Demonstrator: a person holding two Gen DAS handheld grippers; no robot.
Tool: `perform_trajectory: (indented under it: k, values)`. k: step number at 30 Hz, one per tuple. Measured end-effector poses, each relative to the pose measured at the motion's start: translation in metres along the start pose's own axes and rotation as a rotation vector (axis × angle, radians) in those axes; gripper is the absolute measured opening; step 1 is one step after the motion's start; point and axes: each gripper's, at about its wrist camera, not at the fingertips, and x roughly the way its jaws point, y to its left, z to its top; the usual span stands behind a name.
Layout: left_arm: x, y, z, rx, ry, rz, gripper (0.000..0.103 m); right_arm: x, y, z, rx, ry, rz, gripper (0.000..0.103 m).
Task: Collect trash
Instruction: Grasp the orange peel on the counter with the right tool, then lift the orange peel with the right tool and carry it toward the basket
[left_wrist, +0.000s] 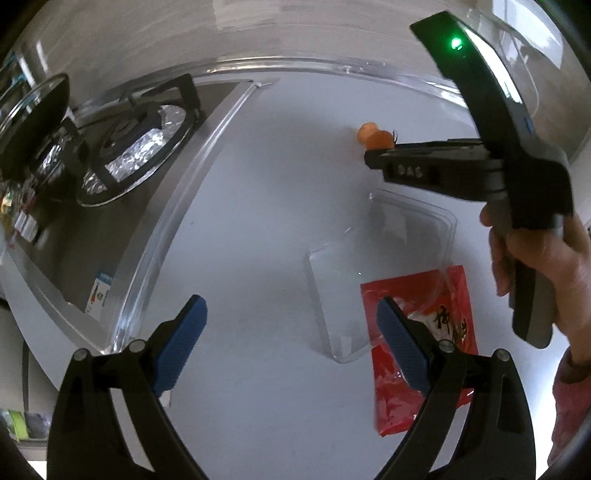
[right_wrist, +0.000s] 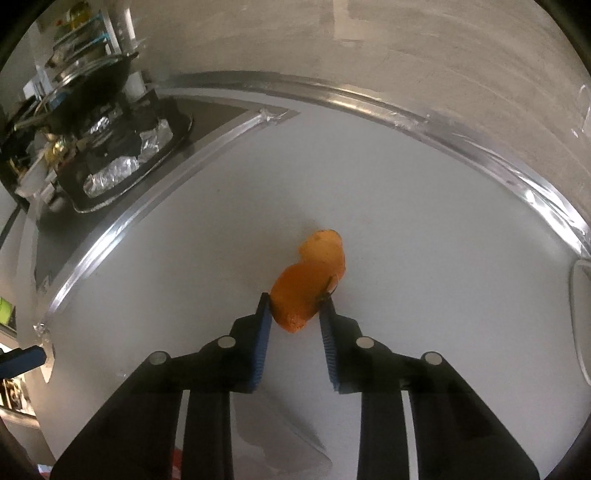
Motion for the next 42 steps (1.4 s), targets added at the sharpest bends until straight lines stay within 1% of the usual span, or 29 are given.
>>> perform_trajectory:
  k: [5,8,10,15,17,18,19,24,31,36,39,42]
  values:
    - [-0.003,-0.006,-0.001,0.028,-0.005,-0.024,0.091,-0.03,-0.025,-0.01,0.059,-0.046,-0.002,0.026]
    - [-0.005,-0.014,-0.004,0.083,-0.023,-0.034,0.091,-0.053,-0.036,-0.022,0.083,-0.067,-0.006,0.026]
    - [-0.007,-0.02,-0.006,0.134,-0.037,-0.042,0.091,-0.068,-0.041,-0.034,0.094,-0.078,-0.017,0.026]
    - [-0.007,-0.041,-0.01,0.333,-0.078,-0.068,0.091,-0.099,-0.051,-0.069,0.139,-0.082,-0.019,0.026]
    - [-0.003,-0.046,-0.006,0.396,-0.088,-0.082,0.091,-0.106,-0.052,-0.081,0.147,-0.081,-0.014,0.026]
    - [0.0,-0.048,-0.004,0.429,-0.085,-0.093,0.091,-0.109,-0.051,-0.086,0.149,-0.077,-0.015,0.026]
    - [0.006,-0.051,-0.001,0.482,-0.076,-0.101,0.091,-0.112,-0.051,-0.093,0.149,-0.072,-0.017,0.026]
    - [0.025,-0.054,0.006,0.655,-0.042,-0.141,0.091,-0.123,-0.051,-0.12,0.179,-0.053,-0.009,0.026]
    - [0.04,-0.053,0.013,0.779,0.011,-0.262,0.091,-0.128,-0.05,-0.143,0.225,-0.035,0.002,0.026]
    - [0.044,-0.05,0.017,0.87,0.01,-0.311,0.091,-0.132,-0.05,-0.151,0.251,-0.035,0.003,0.026]
    - [0.045,-0.046,0.02,0.922,0.01,-0.355,0.09,-0.135,-0.048,-0.154,0.258,-0.038,-0.005,0.026]
    - [0.045,-0.042,0.022,0.956,-0.001,-0.379,0.086,-0.139,-0.046,-0.157,0.272,-0.047,-0.01,0.026]
